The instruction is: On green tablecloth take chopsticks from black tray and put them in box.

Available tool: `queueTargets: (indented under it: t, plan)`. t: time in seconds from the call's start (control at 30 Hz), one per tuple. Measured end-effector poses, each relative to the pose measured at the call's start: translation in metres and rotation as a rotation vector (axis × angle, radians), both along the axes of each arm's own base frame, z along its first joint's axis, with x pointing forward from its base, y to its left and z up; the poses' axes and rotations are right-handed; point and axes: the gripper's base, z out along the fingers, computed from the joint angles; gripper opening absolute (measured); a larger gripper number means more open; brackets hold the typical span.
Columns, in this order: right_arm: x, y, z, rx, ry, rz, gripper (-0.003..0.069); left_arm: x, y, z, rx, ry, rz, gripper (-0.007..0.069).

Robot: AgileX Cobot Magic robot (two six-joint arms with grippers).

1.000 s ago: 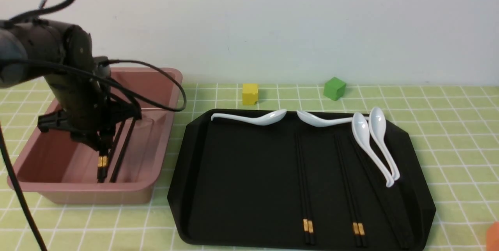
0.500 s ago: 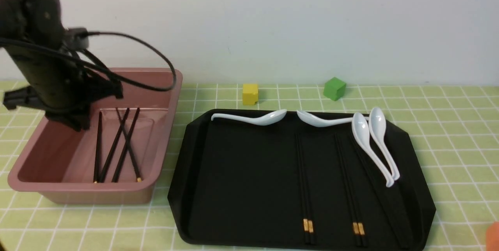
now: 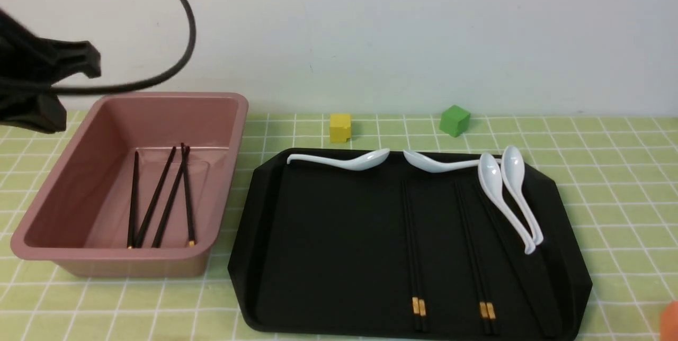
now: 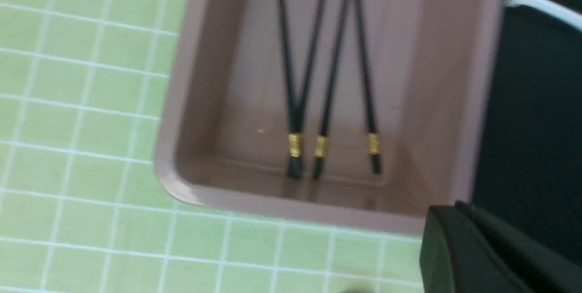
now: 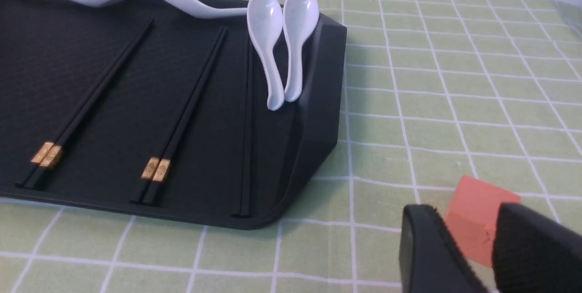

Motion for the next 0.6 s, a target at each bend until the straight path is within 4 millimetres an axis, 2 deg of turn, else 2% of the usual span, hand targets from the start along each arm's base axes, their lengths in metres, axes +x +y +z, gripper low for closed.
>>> queueTargets:
  t: [0.13, 0.17, 0.2, 0.27, 0.37, 0.43, 0.6]
  plan:
    - [0.0, 0.0, 0.0, 0.0, 0.0, 0.0, 0.024, -0.036, 0.001, -0.005, -0.036, -0.083, -0.018, -0.0013]
    - [0.0, 0.0, 0.0, 0.0, 0.0, 0.0, 0.024, -0.058, 0.001, -0.015, -0.066, -0.146, -0.02, -0.0013]
    - [0.0, 0.0, 0.0, 0.0, 0.0, 0.0, 0.024, -0.071, 0.001, -0.022, -0.087, -0.192, -0.018, -0.0013]
    - [0.0, 0.0, 0.0, 0.0, 0.0, 0.0, 0.024, -0.089, 0.002, -0.031, -0.121, -0.276, -0.014, -0.0013]
    - [0.0, 0.0, 0.0, 0.001, 0.0, 0.0, 0.024, -0.129, 0.005, -0.06, -0.175, -0.438, 0.001, -0.0013]
    - [0.0, 0.0, 0.0, 0.002, 0.0, -0.001, 0.024, -0.148, 0.007, -0.076, -0.203, -0.53, 0.011, -0.0013]
    - [0.0, 0.0, 0.0, 0.003, 0.0, -0.001, 0.024, -0.167, 0.01, -0.116, -0.254, -0.63, 0.039, -0.0013]
